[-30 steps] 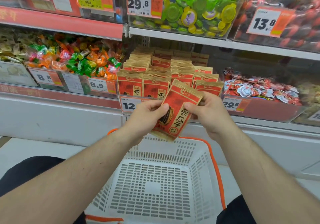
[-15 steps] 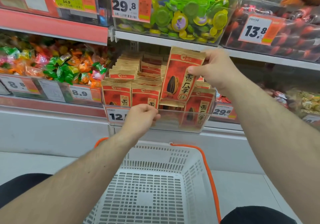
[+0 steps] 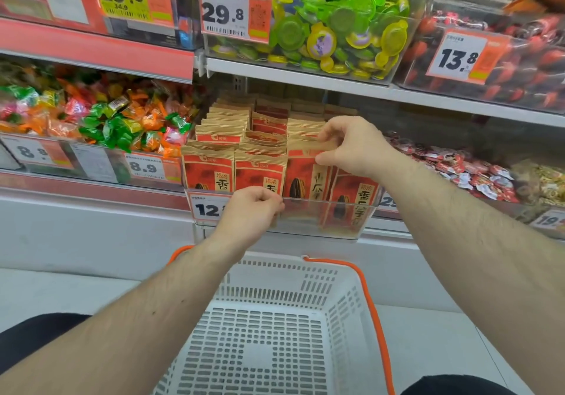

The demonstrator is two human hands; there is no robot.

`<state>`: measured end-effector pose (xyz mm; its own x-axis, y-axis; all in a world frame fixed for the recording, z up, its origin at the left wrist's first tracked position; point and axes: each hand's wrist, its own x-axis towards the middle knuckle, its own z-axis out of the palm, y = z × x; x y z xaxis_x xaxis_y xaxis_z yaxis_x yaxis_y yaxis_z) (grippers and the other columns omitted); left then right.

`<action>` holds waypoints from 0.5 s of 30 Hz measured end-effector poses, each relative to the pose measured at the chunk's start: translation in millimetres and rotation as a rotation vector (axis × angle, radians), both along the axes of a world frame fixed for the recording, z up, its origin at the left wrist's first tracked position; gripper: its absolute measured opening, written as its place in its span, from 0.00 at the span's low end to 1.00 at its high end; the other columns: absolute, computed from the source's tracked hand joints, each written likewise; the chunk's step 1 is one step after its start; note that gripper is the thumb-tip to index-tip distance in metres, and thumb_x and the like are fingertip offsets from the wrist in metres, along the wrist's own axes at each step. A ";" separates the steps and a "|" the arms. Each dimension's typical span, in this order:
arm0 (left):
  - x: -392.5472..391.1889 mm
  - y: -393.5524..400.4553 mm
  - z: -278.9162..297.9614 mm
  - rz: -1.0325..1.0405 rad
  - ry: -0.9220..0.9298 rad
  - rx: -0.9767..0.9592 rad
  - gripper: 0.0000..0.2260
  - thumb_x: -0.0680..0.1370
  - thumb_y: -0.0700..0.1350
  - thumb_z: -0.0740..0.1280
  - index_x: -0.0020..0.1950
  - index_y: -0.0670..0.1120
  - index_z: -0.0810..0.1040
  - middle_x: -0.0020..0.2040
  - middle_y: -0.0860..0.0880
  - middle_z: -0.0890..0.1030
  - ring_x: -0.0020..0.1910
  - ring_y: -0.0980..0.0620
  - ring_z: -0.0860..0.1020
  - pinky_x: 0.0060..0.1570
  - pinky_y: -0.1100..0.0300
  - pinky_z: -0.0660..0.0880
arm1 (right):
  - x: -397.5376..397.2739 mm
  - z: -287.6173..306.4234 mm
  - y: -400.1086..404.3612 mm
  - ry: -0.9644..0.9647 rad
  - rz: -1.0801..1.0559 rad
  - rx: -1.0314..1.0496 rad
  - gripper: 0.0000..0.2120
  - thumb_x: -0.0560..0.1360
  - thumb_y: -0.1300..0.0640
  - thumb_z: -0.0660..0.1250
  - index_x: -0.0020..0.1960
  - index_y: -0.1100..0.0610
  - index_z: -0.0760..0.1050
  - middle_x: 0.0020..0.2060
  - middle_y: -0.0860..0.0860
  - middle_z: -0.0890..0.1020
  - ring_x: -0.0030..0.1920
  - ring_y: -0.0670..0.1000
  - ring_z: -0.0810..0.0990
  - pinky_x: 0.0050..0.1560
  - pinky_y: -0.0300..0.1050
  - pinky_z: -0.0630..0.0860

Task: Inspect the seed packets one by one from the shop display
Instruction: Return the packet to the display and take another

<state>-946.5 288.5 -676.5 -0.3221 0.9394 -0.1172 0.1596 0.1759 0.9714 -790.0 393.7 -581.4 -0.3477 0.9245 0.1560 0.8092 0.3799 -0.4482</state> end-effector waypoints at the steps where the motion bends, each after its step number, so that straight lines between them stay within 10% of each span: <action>1: 0.2 -0.4 0.2 -0.013 0.010 0.004 0.06 0.78 0.42 0.68 0.44 0.48 0.83 0.48 0.49 0.85 0.52 0.49 0.82 0.50 0.59 0.75 | 0.2 -1.4 0.7 -0.031 0.004 0.039 0.08 0.69 0.47 0.77 0.40 0.44 0.78 0.41 0.40 0.80 0.52 0.52 0.78 0.65 0.51 0.65; 9: 16.6 -6.5 12.6 -0.110 0.308 0.175 0.09 0.77 0.40 0.66 0.46 0.53 0.82 0.46 0.58 0.82 0.47 0.59 0.79 0.48 0.60 0.75 | -10.5 -1.1 2.1 -0.237 0.013 0.203 0.07 0.72 0.45 0.74 0.41 0.47 0.80 0.40 0.41 0.79 0.51 0.49 0.74 0.59 0.51 0.60; 15: 33.0 0.1 38.1 -0.153 0.832 0.561 0.12 0.72 0.44 0.64 0.53 0.47 0.82 0.49 0.53 0.81 0.51 0.50 0.75 0.54 0.51 0.74 | 15.7 -13.5 -3.1 -0.164 -0.006 0.265 0.24 0.72 0.35 0.67 0.63 0.47 0.76 0.60 0.45 0.79 0.64 0.52 0.73 0.65 0.55 0.62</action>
<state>-913.4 288.6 -638.4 0.0278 0.8278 0.5604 0.8058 -0.3503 0.4775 -774.3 390.7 -594.9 -0.3832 0.8611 0.3342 0.8649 0.4615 -0.1975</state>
